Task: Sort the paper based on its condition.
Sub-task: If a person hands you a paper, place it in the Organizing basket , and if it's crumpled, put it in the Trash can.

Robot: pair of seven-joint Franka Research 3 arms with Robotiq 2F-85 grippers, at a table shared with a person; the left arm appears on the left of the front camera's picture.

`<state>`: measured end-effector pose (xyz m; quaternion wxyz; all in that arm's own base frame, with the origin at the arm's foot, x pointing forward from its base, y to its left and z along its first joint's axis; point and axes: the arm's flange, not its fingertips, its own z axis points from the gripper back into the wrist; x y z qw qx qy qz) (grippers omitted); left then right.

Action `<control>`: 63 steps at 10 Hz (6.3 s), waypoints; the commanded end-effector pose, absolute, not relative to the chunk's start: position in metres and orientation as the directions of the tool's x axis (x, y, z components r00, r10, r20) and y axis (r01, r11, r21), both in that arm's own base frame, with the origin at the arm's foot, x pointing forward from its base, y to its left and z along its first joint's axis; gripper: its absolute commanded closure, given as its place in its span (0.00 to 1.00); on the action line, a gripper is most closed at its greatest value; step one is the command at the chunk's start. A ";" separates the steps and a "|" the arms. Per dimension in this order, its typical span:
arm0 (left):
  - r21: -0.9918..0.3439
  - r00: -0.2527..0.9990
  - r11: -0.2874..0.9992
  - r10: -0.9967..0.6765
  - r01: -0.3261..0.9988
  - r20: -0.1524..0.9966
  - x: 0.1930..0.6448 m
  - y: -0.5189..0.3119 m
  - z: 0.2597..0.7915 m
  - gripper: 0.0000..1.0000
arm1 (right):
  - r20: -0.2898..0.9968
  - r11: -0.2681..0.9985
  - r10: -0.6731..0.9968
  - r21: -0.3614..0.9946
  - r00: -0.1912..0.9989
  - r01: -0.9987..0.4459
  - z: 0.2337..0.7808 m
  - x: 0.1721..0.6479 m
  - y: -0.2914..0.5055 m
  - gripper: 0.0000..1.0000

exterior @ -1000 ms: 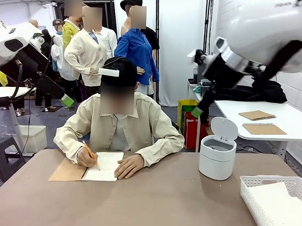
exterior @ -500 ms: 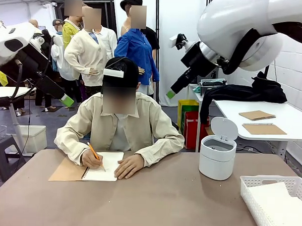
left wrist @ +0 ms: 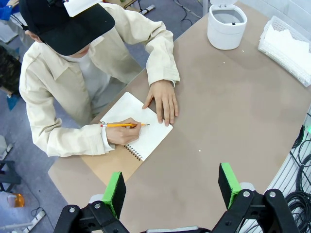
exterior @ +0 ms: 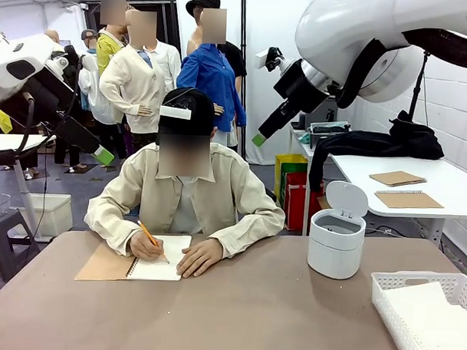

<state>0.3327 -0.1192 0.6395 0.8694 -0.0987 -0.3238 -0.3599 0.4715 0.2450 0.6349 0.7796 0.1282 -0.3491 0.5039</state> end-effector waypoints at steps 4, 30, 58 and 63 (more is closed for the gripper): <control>0.053 0.534 0.722 -0.557 0.690 0.636 0.333 -0.118 0.639 0.00 | 0.682 0.464 0.690 -0.160 0.242 -0.871 0.631 0.468 0.244 0.00; 0.053 0.534 0.722 -0.557 0.690 0.636 0.333 -0.118 0.639 0.00 | 0.706 0.505 0.632 -0.062 0.320 -0.861 0.617 0.388 0.248 0.00; 0.053 0.534 0.722 -0.557 0.690 0.636 0.333 -0.118 0.639 0.00 | 0.702 0.519 0.623 -0.042 0.345 -0.853 0.623 0.391 0.252 0.00; 0.053 0.534 0.722 -0.557 0.690 0.636 0.333 -0.118 0.639 0.00 | 0.702 0.519 0.623 -0.042 0.345 -0.853 0.623 0.391 0.252 0.00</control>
